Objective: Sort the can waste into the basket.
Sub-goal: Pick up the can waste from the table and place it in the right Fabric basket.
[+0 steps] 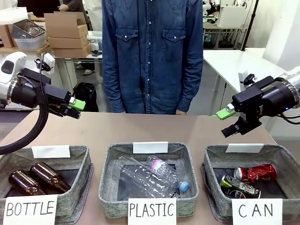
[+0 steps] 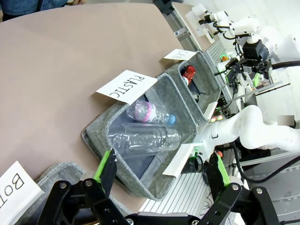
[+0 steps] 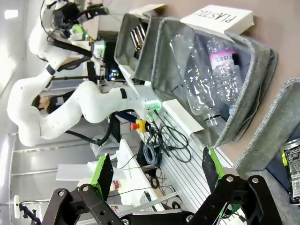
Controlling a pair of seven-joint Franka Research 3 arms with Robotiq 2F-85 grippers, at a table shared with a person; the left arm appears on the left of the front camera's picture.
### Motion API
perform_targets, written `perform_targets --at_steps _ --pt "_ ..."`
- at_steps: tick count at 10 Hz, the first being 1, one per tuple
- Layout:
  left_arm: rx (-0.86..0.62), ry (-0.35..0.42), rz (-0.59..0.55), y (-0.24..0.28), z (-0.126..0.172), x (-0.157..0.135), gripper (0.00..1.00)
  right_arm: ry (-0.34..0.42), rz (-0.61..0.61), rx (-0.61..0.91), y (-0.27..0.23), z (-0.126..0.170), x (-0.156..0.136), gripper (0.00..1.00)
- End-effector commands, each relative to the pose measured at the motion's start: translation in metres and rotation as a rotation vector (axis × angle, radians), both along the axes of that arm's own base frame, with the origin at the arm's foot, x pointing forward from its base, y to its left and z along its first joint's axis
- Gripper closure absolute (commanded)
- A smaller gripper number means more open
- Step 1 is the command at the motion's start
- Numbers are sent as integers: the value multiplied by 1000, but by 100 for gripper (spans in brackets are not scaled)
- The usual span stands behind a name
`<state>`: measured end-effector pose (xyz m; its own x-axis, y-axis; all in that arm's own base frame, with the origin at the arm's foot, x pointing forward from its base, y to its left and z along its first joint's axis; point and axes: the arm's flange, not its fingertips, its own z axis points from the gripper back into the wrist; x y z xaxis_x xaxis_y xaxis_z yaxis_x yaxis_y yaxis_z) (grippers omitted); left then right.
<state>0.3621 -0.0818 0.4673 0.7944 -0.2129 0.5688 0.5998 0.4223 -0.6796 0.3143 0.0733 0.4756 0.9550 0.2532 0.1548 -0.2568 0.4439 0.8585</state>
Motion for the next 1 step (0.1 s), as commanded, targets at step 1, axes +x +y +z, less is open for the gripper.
perform_targets --at_steps 1 --pt "-25 -11 -2 -1 0 0 0 -18 7 -4 -3 3 1 0"
